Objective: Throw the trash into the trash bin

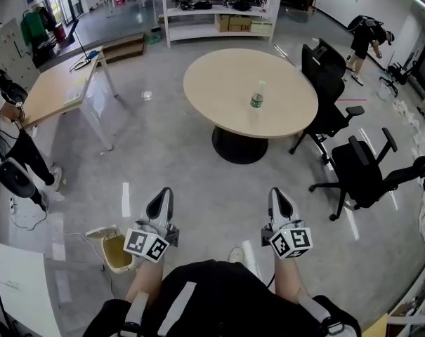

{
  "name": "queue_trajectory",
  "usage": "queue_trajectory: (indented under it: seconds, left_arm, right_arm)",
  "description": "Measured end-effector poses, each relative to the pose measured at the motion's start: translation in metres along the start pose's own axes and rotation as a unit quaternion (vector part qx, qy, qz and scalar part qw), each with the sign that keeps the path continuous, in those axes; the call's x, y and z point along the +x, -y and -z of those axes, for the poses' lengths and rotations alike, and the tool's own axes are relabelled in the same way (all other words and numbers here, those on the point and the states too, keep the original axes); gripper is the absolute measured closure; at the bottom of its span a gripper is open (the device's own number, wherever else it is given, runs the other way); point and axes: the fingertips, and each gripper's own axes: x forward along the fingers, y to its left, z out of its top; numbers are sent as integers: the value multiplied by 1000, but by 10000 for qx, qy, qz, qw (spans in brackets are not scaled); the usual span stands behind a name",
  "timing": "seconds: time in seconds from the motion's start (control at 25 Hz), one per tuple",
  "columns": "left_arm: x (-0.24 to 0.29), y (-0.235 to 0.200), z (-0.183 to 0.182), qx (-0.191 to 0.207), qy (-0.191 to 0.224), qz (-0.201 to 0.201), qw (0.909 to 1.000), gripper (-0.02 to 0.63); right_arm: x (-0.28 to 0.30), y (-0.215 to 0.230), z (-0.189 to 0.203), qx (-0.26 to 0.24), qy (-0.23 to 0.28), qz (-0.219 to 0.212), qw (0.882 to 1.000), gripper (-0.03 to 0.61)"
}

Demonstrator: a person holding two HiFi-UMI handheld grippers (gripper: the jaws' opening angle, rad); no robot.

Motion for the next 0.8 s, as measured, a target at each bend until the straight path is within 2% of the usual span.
queue_trajectory:
  seconds: [0.48, 0.68, 0.8]
  left_arm:
    - [131, 75, 41, 64, -7, 339, 9994, 610]
    - [158, 91, 67, -7, -216, 560, 9982, 609]
    - [172, 97, 71, 89, -386, 540, 9978, 610]
  right_arm:
    - [17, 136, -31, -12, 263, 9, 9997, 572]
    - [11, 174, -21, 194, 257, 271, 9991, 572]
    - [11, 188, -10, 361, 136, 360, 9986, 572]
